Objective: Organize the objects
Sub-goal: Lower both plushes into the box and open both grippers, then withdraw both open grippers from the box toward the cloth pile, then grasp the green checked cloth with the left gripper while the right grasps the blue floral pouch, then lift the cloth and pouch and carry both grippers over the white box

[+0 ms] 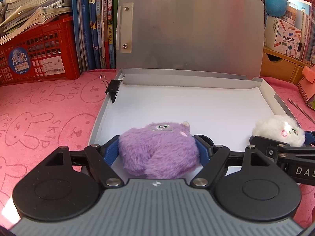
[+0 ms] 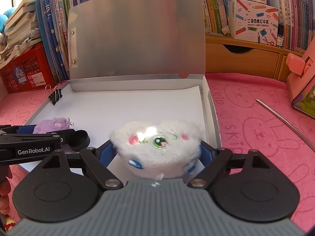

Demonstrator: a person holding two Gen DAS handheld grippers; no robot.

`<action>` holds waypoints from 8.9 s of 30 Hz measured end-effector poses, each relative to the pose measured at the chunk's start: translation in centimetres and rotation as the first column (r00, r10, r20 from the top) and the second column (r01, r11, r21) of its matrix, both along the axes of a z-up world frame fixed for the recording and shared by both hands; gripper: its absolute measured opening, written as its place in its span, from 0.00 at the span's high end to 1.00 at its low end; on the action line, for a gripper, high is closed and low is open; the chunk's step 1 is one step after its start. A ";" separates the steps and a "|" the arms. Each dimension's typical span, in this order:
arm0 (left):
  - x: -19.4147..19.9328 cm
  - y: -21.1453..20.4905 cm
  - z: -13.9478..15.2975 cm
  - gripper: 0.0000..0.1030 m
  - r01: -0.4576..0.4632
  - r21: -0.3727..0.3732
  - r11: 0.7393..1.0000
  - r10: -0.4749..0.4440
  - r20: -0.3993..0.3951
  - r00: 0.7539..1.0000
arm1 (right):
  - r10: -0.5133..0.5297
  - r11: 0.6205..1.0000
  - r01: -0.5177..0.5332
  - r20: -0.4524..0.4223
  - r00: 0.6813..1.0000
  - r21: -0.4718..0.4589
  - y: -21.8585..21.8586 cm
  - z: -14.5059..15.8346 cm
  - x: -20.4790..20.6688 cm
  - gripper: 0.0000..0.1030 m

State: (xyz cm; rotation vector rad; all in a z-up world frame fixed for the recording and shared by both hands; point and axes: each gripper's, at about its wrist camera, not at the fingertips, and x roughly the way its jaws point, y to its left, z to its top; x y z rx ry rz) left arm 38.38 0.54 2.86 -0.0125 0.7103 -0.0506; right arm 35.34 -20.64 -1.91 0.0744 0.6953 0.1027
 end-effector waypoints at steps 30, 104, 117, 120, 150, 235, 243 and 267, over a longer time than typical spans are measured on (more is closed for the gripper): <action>-5.8 -0.7 4.2 0.03 0.083 -0.032 0.996 -0.081 0.064 0.995 | 0.014 1.000 -0.013 0.058 0.998 -0.017 -1.3 3.8 -5.2 0.08; -30.4 1.4 1.1 0.03 0.142 -0.023 0.990 -0.131 0.262 0.956 | 0.073 0.997 -0.071 0.175 0.982 -0.018 -0.5 1.4 -25.8 0.08; -31.4 2.0 -1.4 0.03 0.108 -0.002 0.994 -0.105 0.232 0.967 | 0.117 0.993 -0.109 0.185 0.976 -0.054 1.0 0.0 -27.2 0.04; -31.2 2.0 -2.0 0.03 0.102 -0.006 0.995 -0.099 0.218 0.971 | 0.126 0.992 -0.118 0.178 0.976 -0.054 1.3 -0.4 -27.2 0.03; -30.0 1.5 -4.1 0.00 0.079 0.017 0.997 -0.081 0.181 0.980 | 0.175 0.980 -0.167 0.069 0.982 -0.112 3.0 -1.6 -25.6 0.00; -12.2 2.6 7.6 0.50 0.157 -0.209 0.965 -0.107 0.232 0.967 | -0.004 0.988 -0.016 0.127 0.992 0.155 -4.3 8.7 -10.5 0.29; -6.3 2.0 7.5 0.50 0.149 -0.228 0.962 -0.097 0.224 0.970 | -0.006 0.982 -0.012 0.095 0.995 0.186 -4.8 8.3 -5.9 0.29; 4.8 0.3 -0.9 0.50 0.035 -0.205 0.978 -0.026 0.043 0.999 | -0.030 1.000 0.031 0.050 0.998 -0.002 -1.0 1.8 3.6 0.29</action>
